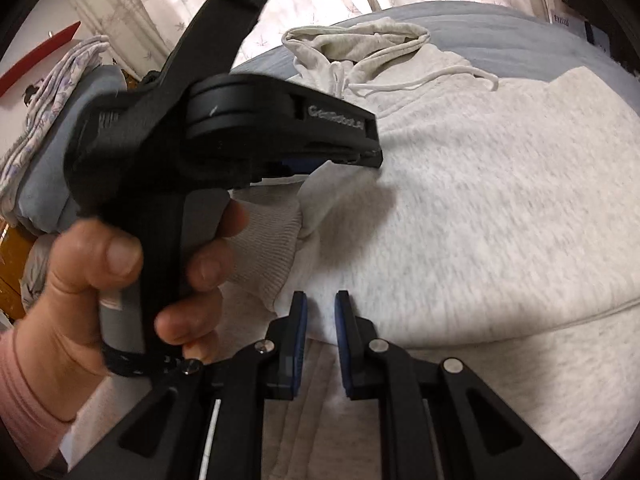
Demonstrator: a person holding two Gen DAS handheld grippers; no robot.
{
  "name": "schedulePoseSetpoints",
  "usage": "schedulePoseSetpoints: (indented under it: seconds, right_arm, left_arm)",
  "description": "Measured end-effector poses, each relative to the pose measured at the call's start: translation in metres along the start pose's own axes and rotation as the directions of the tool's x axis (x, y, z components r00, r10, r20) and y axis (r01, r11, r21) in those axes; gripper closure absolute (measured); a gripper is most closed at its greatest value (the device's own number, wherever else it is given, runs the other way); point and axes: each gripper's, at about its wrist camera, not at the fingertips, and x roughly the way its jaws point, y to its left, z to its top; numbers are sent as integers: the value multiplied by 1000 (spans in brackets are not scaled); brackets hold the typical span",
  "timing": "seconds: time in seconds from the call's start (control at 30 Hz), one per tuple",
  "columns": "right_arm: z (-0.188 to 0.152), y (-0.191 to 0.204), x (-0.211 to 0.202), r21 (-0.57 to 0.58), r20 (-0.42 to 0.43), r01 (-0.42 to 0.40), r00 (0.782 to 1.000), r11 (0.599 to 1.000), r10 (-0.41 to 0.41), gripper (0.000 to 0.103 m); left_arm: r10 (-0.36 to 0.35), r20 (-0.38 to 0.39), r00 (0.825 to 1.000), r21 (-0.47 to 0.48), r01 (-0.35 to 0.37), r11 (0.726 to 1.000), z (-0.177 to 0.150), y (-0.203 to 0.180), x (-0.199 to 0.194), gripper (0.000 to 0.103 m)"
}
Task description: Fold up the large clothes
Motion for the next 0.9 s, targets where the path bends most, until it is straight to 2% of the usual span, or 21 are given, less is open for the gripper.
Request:
schedulePoseSetpoints:
  seconds: [0.13, 0.23, 0.3, 0.37, 0.5, 0.6, 0.73, 0.8, 0.9]
  right_arm:
    - [4, -7, 0, 36, -17, -36, 999, 999, 37, 89]
    - [12, -18, -3, 120, -78, -80, 993, 990, 90, 88]
    - [20, -28, -14, 196, -131, -96, 984, 976, 123, 88]
    - [28, -37, -34, 237, -128, -107, 982, 965, 140, 88]
    - [56, -62, -79, 193, -56, -17, 998, 981, 28, 86]
    - [84, -101, -93, 206, 11, 79, 996, 975, -83, 82]
    - [113, -166, -94, 300, 65, 158, 980, 941, -186, 82]
    - [125, -183, -86, 338, 84, 189, 970, 922, -229, 82]
    - [138, -205, -60, 388, 51, 199, 970, 900, -237, 82]
  left_arm:
    - [9, 28, 1000, 2, -9, 1000, -5, 0, -10, 68]
    - [11, 17, 1000, -13, -11, 1000, -2, -4, -18, 68]
    - [29, 28, 999, -22, -29, 999, 1, -4, -31, 68]
    - [39, 65, 997, -18, -38, 999, 1, -10, -46, 67]
    - [15, 110, 994, -22, -13, 1000, -4, -22, -66, 67]
    - [11, 92, 996, -41, -7, 999, -13, -30, -59, 67]
    - [42, 61, 997, -47, -39, 998, -31, -33, -40, 67]
    - [42, 63, 997, -67, -38, 997, -35, -30, -33, 67]
    - [30, 74, 997, -82, -24, 996, -37, -25, -31, 67]
